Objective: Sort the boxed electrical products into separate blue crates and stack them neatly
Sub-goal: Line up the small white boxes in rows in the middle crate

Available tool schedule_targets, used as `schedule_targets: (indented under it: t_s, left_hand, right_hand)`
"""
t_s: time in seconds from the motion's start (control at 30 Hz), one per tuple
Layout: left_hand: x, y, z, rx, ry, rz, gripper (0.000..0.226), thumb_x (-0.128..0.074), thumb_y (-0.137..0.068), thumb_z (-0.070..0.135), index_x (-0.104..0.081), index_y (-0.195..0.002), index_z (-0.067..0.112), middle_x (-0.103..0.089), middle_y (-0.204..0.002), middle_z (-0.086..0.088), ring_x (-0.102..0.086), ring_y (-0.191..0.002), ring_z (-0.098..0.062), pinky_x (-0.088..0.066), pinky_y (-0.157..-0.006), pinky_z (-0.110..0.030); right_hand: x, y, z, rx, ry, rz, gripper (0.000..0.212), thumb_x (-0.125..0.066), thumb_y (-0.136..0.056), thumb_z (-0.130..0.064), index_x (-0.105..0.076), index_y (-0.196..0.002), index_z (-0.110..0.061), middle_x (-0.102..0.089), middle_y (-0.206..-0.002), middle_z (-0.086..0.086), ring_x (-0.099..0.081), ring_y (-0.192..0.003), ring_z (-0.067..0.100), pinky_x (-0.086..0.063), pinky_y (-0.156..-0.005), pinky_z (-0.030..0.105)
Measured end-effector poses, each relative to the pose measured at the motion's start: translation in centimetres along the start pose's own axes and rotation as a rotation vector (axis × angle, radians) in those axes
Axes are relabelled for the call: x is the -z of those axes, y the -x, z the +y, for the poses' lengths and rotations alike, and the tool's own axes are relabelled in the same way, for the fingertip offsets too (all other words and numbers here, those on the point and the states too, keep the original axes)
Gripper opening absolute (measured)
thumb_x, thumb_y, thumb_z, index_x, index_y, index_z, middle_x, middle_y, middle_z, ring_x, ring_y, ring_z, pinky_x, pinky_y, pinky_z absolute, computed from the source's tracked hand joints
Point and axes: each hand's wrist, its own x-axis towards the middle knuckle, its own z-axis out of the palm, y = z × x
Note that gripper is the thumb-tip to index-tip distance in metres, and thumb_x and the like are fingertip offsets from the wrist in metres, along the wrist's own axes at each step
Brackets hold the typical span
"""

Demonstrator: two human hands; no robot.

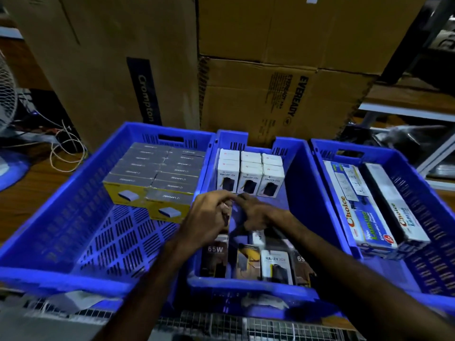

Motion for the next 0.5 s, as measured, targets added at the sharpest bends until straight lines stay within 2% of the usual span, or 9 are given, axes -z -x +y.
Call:
schedule_targets:
  t_s: [0.1,0.17,0.23,0.3,0.33,0.37,0.43,0.5]
  left_hand:
    - [0.6,0.2,0.8,0.063,0.111,0.065,0.043,-0.050,-0.081,-0.013,-0.077,-0.105,0.009,-0.069,-0.090,0.014,-0.063,-0.086,0.016,-0.046,-0.076,-0.002]
    - [0.7,0.4,0.7,0.085,0.104,0.079,0.041,-0.050,-0.084,-0.011,-0.076,-0.108,0.009,-0.066,-0.093,0.017,-0.063,-0.091,0.014,-0.045,-0.079,-0.001]
    - [0.7,0.5,0.8,0.093,0.118,0.078,0.042,-0.049,-0.084,-0.011,-0.076,-0.109,0.010,-0.064,-0.095,0.020,-0.064,-0.092,0.010,-0.051,-0.084,-0.011]
    - [0.9,0.6,1.4,0.069,0.123,0.087,0.040,-0.049,-0.080,-0.009,-0.076,-0.106,0.006,-0.061,-0.095,0.024,-0.056,-0.092,0.025,-0.045,-0.081,-0.002]
    - [0.9,0.6,1.4,0.051,0.111,0.098,0.040,-0.049,-0.077,-0.005,-0.077,-0.105,0.004,-0.062,-0.095,0.020,-0.054,-0.093,0.027,-0.041,-0.082,0.002]
    - [0.8,0.5,1.2,0.037,0.096,0.097,0.042,-0.047,-0.076,-0.001,-0.076,-0.106,0.005,-0.066,-0.097,0.014,-0.059,-0.096,0.020,-0.041,-0.083,0.001]
    - [0.5,0.3,0.2,0.035,0.084,0.063,0.046,-0.045,-0.077,-0.003,-0.075,-0.110,0.009,-0.072,-0.104,0.002,-0.069,-0.096,-0.006,-0.054,-0.086,-0.019]
    - [0.3,0.1,-0.5,0.049,0.069,0.045,0.048,-0.045,-0.078,-0.006,-0.074,-0.112,0.011,-0.072,-0.108,-0.001,-0.071,-0.094,-0.017,-0.058,-0.086,-0.034]
  right_hand:
    - [-1.5,-1.6,-1.2,0.037,0.090,-0.028,0.125,-0.087,-0.066,-0.053,-0.007,-0.160,-0.033,-0.017,-0.164,0.002,-0.041,-0.141,0.034,-0.046,-0.111,0.046]
    - [-2.1,-2.4,-1.5,0.048,0.162,-0.015,0.120,-0.086,-0.066,-0.053,-0.014,-0.159,-0.028,-0.025,-0.158,0.007,-0.046,-0.133,0.036,-0.050,-0.105,0.048]
    - [-2.4,-3.3,-1.1,0.071,0.250,0.017,0.111,-0.084,-0.064,-0.054,-0.022,-0.153,-0.027,-0.030,-0.151,0.011,-0.048,-0.129,0.039,-0.052,-0.099,0.053]
    - [-2.2,-3.8,-0.3,0.060,0.299,0.023,0.102,-0.084,-0.068,-0.046,-0.025,-0.150,-0.029,-0.033,-0.149,0.014,-0.047,-0.131,0.040,-0.052,-0.097,0.055]
    - [-1.8,-3.6,0.0,0.049,0.316,0.031,0.098,-0.085,-0.070,-0.043,-0.027,-0.148,-0.032,-0.037,-0.147,0.014,-0.048,-0.130,0.040,-0.053,-0.095,0.055]
    - [-1.1,-3.1,0.2,0.034,0.327,0.034,0.093,-0.085,-0.071,-0.040,-0.031,-0.146,-0.034,-0.041,-0.143,0.013,-0.051,-0.128,0.039,-0.053,-0.094,0.053]
    - [-0.3,-2.5,1.1,0.010,0.332,0.088,0.086,-0.087,-0.071,-0.039,-0.041,-0.144,-0.031,-0.045,-0.135,0.011,-0.052,-0.125,0.037,-0.051,-0.091,0.049]
    - [0.4,-1.8,2.4,0.001,0.239,0.156,0.084,-0.090,-0.067,-0.041,-0.048,-0.138,-0.026,-0.043,-0.131,0.009,-0.051,-0.123,0.035,-0.050,-0.092,0.047]
